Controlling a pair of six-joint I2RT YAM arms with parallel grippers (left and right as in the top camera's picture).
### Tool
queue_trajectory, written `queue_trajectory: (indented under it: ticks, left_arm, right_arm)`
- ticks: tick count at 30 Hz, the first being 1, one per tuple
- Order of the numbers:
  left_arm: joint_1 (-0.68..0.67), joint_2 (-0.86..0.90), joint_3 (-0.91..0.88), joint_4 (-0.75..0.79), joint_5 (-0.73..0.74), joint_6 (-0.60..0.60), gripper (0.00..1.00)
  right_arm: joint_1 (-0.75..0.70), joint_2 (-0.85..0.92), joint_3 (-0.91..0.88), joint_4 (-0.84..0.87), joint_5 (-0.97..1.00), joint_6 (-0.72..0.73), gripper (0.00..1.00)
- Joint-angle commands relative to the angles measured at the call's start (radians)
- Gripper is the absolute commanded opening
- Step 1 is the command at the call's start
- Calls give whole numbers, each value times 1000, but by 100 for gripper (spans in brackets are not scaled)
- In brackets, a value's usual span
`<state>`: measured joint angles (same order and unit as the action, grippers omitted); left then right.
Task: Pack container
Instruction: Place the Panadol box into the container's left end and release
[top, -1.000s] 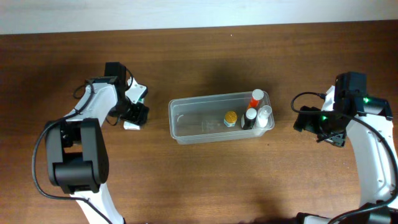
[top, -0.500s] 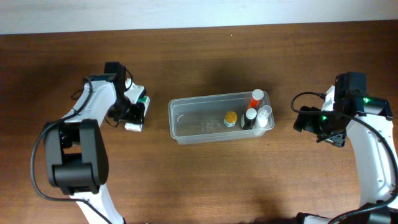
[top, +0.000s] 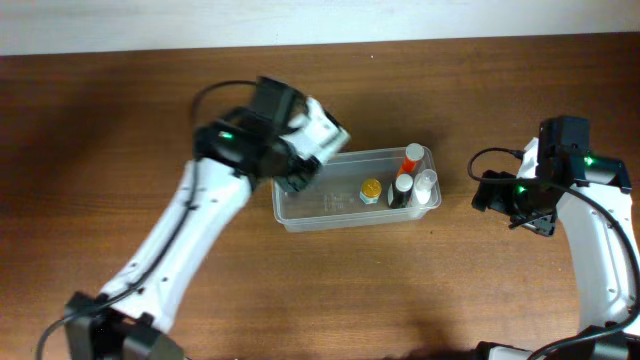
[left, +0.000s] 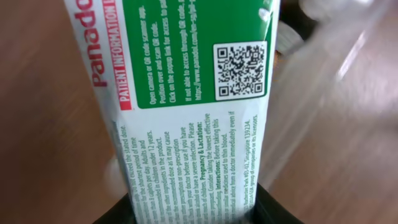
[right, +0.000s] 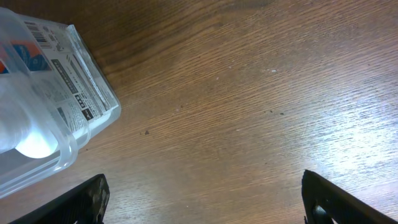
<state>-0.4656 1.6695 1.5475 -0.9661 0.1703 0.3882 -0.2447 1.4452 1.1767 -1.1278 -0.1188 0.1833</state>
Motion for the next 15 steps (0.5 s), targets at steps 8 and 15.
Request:
queue_trajectory:
  ticks: [8,15]
  left_arm:
    - [-101,279,-46,-1,-149,126,37]
    - [-102,394,-46,11,-149,126,46]
  right_arm:
    - [-4,2,-2,2,-5,-3,90]
    - [-4,2,-2,2,-5,-3,90]
